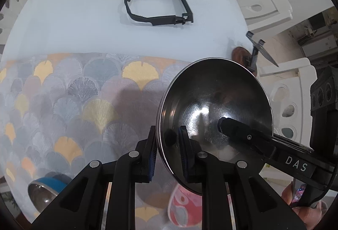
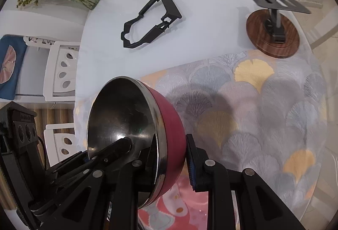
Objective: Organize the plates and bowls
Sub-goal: 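Lift the red-exterior steel bowl off the table with both grippers, then carry the red-exterior bowl with both grippers toward the blue-exterior steel bowl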
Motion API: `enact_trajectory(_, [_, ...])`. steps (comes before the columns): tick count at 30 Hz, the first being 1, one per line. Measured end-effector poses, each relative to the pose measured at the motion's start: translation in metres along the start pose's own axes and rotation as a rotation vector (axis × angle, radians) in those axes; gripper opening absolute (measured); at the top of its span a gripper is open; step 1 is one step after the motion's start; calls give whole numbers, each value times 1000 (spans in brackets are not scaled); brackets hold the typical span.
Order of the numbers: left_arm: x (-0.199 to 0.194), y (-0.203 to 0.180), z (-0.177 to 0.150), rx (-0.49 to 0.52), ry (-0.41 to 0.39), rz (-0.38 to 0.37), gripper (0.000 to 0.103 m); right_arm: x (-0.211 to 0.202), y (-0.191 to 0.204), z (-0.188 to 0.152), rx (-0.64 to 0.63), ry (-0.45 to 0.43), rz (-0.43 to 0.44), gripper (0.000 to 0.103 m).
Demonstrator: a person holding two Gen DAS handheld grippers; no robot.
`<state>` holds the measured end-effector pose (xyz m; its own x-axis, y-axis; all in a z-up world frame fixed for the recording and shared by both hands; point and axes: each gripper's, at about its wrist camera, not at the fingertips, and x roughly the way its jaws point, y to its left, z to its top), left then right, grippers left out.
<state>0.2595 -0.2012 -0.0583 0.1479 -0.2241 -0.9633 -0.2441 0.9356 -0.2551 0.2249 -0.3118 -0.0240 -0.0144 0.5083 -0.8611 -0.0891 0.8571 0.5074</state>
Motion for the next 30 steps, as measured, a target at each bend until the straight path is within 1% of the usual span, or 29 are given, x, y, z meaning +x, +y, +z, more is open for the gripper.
enact_trajectory(15, [-29, -22, -39, 82, 3, -18, 16, -37, -4, -57, 73, -58, 6, 24])
enact_trajectory(23, [-25, -27, -61, 113, 34, -11, 16, -38, -15, -89, 119, -54, 6, 24])
enact_trajectory(30, [-18, -30, -74, 130, 58, -9, 16, -34, -26, -104, 156, -43, 7, 25])
